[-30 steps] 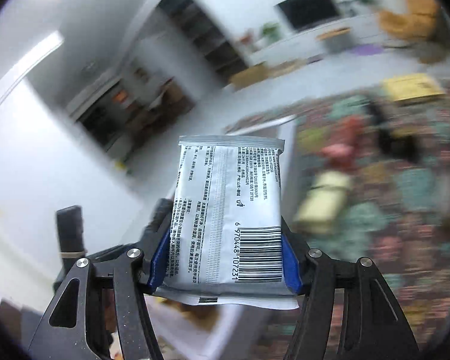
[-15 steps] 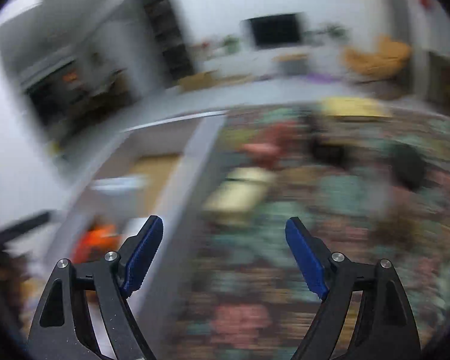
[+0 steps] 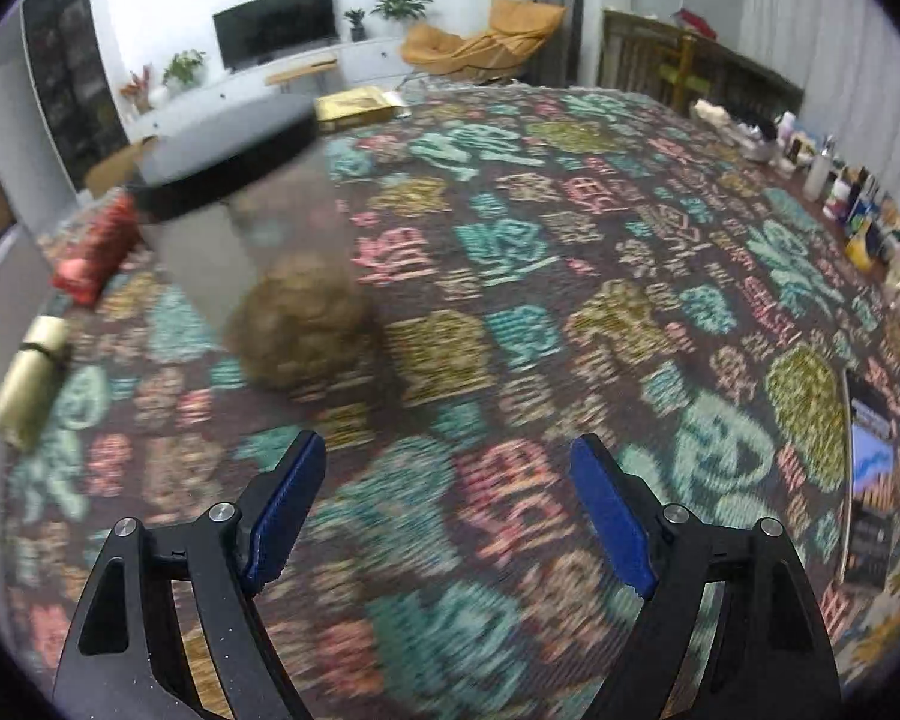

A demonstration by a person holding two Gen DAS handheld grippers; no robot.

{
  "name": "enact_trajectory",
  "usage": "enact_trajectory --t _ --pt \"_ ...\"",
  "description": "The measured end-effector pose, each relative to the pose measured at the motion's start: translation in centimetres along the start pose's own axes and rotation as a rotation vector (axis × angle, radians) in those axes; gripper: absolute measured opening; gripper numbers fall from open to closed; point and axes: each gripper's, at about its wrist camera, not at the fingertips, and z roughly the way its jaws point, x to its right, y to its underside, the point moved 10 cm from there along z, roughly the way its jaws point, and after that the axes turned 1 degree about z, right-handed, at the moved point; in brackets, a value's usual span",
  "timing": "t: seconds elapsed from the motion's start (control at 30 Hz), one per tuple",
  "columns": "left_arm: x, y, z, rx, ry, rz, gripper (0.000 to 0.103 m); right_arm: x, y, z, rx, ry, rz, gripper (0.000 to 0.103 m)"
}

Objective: Organize soft objects

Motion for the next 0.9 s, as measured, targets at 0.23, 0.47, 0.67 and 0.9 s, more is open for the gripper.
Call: enact_trajectory --t 0.23,0.47,0.67,0.9 --pt "-2.6 0.7 7.7 -0.031 -0.110 0.036 0.095 2.0 0.4 1.7 -0.001 0.027 0.034 0.086" --pt "-3.2 0.3 9.0 -0.023 -0.146 0.060 0.103 1.9 0.3 2.9 0.000 0.045 0.013 0.087" --pt "-3.3 0.2 9.3 -0.021 -0.154 0.056 0.103 2.0 0.4 3.1 -0.008 0.038 0.026 0.090" --pt "-3.3 0.0 9.5 -0.021 -0.154 0.056 0.103 2.0 0.4 3.1 -0.008 0.039 0.027 0.090"
